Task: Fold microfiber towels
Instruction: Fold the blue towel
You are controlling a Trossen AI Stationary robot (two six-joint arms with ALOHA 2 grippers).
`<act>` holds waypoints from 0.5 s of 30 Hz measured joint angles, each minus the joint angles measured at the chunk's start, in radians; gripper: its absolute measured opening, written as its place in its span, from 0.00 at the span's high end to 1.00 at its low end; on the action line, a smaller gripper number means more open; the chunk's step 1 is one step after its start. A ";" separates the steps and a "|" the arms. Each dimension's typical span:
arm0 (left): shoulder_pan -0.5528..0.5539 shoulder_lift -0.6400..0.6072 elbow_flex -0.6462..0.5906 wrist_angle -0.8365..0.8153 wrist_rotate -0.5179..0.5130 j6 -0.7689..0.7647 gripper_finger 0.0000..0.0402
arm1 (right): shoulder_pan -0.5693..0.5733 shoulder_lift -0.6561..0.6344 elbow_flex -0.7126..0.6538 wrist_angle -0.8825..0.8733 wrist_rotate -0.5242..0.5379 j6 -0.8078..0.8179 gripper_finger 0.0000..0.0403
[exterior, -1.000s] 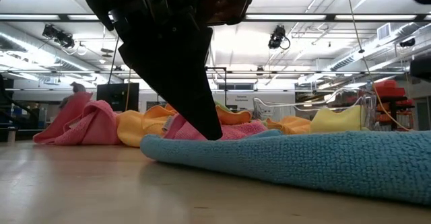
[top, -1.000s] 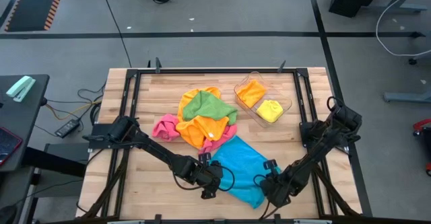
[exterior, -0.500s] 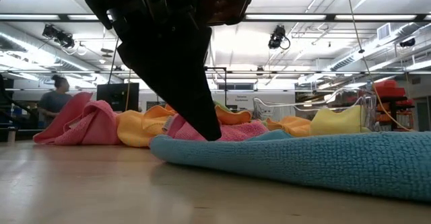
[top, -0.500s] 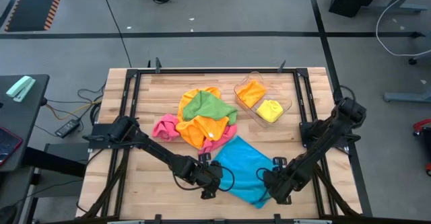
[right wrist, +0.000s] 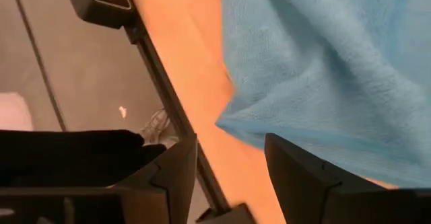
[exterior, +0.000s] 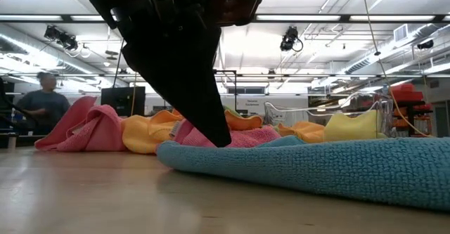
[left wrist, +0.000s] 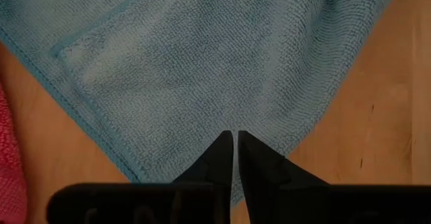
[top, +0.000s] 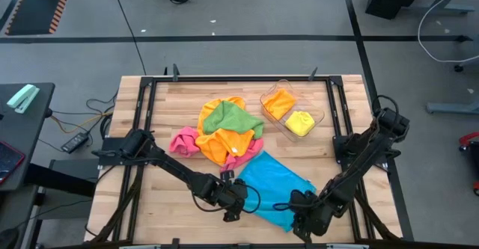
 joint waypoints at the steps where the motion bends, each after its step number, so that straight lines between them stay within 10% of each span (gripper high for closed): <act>1: -0.003 0.000 0.000 0.000 0.000 -0.004 0.92 | 0.004 0.010 0.005 0.004 0.001 0.012 0.54; 15: -0.031 0.000 0.000 0.001 0.000 -0.026 0.91 | 0.032 0.149 0.214 -0.052 0.129 0.082 0.54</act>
